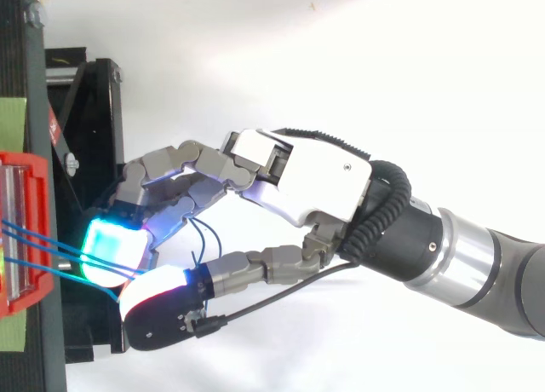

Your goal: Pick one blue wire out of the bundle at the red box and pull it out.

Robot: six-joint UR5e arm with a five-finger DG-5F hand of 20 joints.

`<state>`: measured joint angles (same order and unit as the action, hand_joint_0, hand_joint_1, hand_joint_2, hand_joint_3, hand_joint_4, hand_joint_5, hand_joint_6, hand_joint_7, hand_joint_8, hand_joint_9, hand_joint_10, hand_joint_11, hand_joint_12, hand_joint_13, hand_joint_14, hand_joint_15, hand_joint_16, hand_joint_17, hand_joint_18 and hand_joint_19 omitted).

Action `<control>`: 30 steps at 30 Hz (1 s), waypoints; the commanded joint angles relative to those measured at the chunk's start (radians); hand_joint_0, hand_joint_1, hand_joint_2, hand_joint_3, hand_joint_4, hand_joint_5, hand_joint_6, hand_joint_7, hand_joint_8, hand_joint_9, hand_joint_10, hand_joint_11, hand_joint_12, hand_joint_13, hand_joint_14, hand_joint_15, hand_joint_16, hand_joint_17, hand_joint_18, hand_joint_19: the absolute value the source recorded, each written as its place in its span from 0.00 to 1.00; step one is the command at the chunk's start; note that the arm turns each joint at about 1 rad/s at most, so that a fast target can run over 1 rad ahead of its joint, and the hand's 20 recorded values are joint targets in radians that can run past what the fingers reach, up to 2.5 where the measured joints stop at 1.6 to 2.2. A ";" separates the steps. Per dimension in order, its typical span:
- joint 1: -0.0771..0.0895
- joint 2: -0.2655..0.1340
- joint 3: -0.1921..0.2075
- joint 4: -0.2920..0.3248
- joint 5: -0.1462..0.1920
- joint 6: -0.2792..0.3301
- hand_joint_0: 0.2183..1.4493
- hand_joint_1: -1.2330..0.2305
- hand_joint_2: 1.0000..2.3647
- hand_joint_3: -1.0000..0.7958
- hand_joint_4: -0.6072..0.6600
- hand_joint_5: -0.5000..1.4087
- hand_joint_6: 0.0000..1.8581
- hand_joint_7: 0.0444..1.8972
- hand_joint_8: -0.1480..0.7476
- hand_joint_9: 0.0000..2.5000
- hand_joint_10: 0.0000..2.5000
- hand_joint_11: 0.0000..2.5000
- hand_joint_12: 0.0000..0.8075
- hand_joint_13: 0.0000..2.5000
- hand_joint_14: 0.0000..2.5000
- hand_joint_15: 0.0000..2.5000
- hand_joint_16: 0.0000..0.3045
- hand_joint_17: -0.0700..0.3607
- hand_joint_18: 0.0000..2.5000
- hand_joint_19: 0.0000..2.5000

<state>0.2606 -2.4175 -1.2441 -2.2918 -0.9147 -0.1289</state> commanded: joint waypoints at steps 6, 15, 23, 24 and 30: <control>0.000 0.000 0.000 0.000 0.000 0.000 0.43 0.21 0.00 0.28 0.59 0.17 0.49 0.47 0.45 0.40 0.01 0.32 0.43 0.24 0.01 0.15 0.13 0.37 0.28 0.20; 0.000 0.000 0.000 0.000 -0.003 -0.003 0.31 0.38 0.00 0.28 0.57 0.20 0.47 0.55 0.45 0.46 0.01 0.32 0.42 0.25 0.01 0.16 0.13 0.38 0.28 0.23; 0.000 0.000 0.000 0.000 0.000 -0.003 0.33 0.36 0.01 0.35 0.52 0.21 0.47 0.59 0.44 0.47 0.01 0.30 0.43 0.26 0.01 0.16 0.13 0.38 0.29 0.24; 0.002 0.000 0.000 0.000 0.000 -0.005 0.33 0.33 0.01 0.37 0.54 0.20 0.47 0.58 0.45 0.45 0.01 0.31 0.43 0.26 0.01 0.16 0.13 0.38 0.29 0.23; 0.002 0.000 0.000 0.000 0.000 -0.005 0.40 0.23 0.01 0.38 0.46 0.18 0.49 0.54 0.45 0.42 0.01 0.32 0.43 0.25 0.01 0.16 0.13 0.37 0.28 0.21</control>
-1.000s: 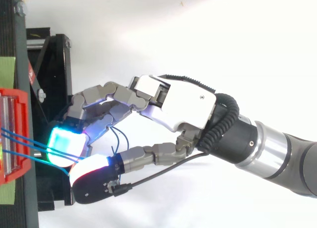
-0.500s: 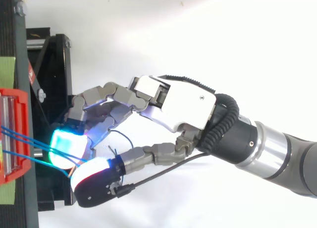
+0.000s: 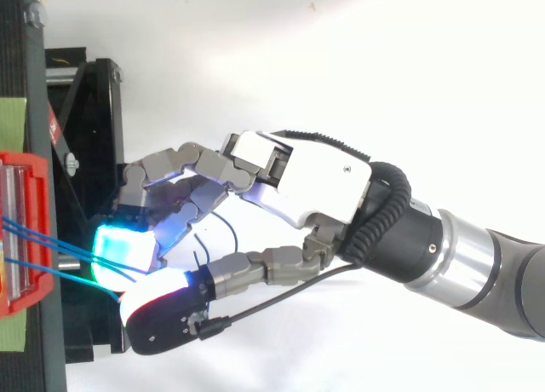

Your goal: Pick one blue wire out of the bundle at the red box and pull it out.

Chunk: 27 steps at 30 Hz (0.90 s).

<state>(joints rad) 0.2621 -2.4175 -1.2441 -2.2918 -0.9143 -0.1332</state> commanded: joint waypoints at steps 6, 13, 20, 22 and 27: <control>0.000 0.000 0.000 0.000 0.000 -0.003 0.47 0.21 0.00 0.31 0.44 0.17 0.50 0.54 0.43 0.40 0.01 0.32 0.43 0.24 0.01 0.16 0.13 0.37 0.27 0.21; 0.000 0.000 0.000 0.000 0.000 -0.003 0.38 0.26 0.00 0.28 0.54 0.18 0.48 0.54 0.43 0.42 0.01 0.31 0.42 0.24 0.01 0.16 0.13 0.37 0.28 0.22; 0.000 0.000 0.000 0.000 0.000 0.001 0.31 0.46 0.00 0.28 0.50 0.22 0.43 0.59 0.40 0.47 0.01 0.27 0.41 0.26 0.01 0.16 0.13 0.37 0.29 0.24; 0.000 0.000 0.000 0.000 0.000 0.003 0.32 0.47 0.00 0.29 0.51 0.22 0.42 0.60 0.40 0.47 0.01 0.27 0.41 0.26 0.01 0.16 0.13 0.37 0.29 0.25; 0.000 0.000 0.000 0.000 0.002 -0.002 0.33 0.41 0.01 0.36 0.55 0.21 0.44 0.59 0.44 0.46 0.01 0.29 0.43 0.27 0.01 0.17 0.13 0.37 0.29 0.24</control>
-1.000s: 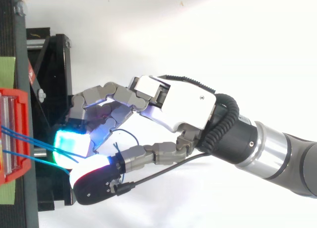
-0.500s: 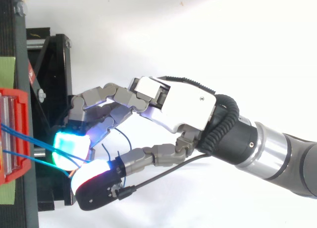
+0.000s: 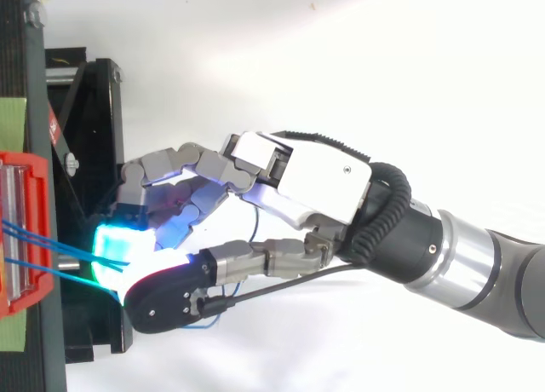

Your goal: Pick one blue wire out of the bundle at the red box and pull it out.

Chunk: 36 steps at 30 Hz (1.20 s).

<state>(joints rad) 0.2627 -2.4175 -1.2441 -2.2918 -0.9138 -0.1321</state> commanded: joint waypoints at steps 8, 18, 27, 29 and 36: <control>0.001 0.000 0.000 0.000 -0.001 -0.004 0.37 0.23 0.01 0.40 0.52 0.18 0.48 0.57 0.45 0.42 0.01 0.32 0.44 0.26 0.01 0.17 0.14 0.38 0.29 0.22; 0.000 0.000 0.000 0.000 -0.001 0.002 0.47 0.22 0.01 0.44 0.52 0.15 0.51 0.55 0.43 0.37 0.01 0.32 0.43 0.23 0.01 0.16 0.13 0.37 0.26 0.22; 0.000 0.000 0.000 0.000 -0.002 0.002 0.40 0.23 0.00 0.51 0.60 0.16 0.47 0.56 0.46 0.39 0.01 0.27 0.45 0.24 0.01 0.15 0.15 0.40 0.29 0.22; 0.000 0.000 0.000 0.000 -0.001 -0.001 0.36 0.25 0.09 0.49 0.62 0.17 0.45 0.51 0.48 0.40 0.01 0.25 0.47 0.25 0.01 0.15 0.16 0.42 0.30 0.21; 0.000 0.000 0.000 -0.002 -0.002 0.003 0.30 0.37 0.28 0.45 0.72 0.20 0.37 0.55 0.50 0.43 0.01 0.24 0.50 0.26 0.01 0.15 0.18 0.44 0.31 0.22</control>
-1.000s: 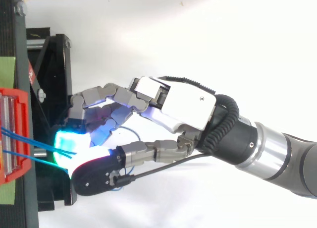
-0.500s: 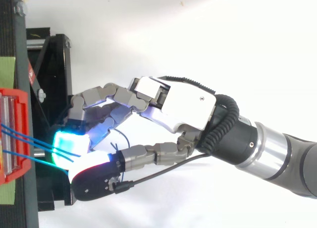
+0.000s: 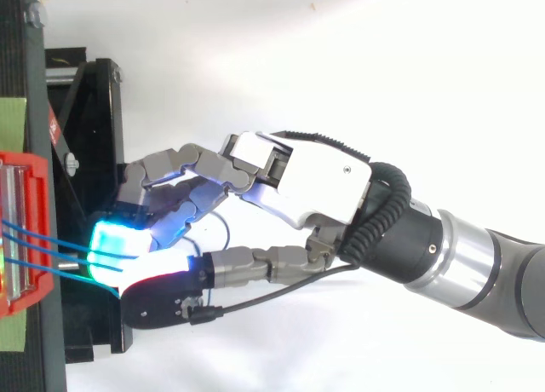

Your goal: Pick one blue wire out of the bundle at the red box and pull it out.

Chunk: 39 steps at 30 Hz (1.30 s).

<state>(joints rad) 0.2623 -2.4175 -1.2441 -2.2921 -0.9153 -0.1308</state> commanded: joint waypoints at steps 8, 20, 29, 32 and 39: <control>0.000 0.000 0.000 -0.001 0.001 -0.006 0.38 0.28 0.01 0.47 0.70 0.18 0.43 0.44 0.47 0.39 0.01 0.30 0.46 0.25 0.01 0.16 0.14 0.39 0.28 0.22; 0.000 0.000 0.000 -0.001 0.001 -0.006 0.35 0.24 0.00 0.28 0.65 0.18 0.47 0.46 0.46 0.43 0.01 0.34 0.44 0.24 0.01 0.16 0.14 0.38 0.28 0.23; 0.000 0.000 0.000 -0.001 -0.001 -0.006 0.28 0.49 0.00 0.28 0.62 0.21 0.41 0.55 0.45 0.48 0.01 0.30 0.43 0.27 0.01 0.17 0.14 0.39 0.30 0.25; 0.000 0.000 0.000 -0.001 -0.001 -0.006 0.31 0.53 0.00 0.31 0.61 0.22 0.40 0.57 0.45 0.49 0.01 0.29 0.43 0.27 0.01 0.17 0.14 0.38 0.29 0.26; 0.000 0.000 0.000 -0.001 -0.001 -0.007 0.32 0.47 0.01 0.39 0.62 0.22 0.39 0.58 0.46 0.48 0.01 0.30 0.44 0.28 0.01 0.17 0.14 0.39 0.30 0.26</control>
<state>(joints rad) 0.2625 -2.4178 -1.2441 -2.2933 -0.9156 -0.1378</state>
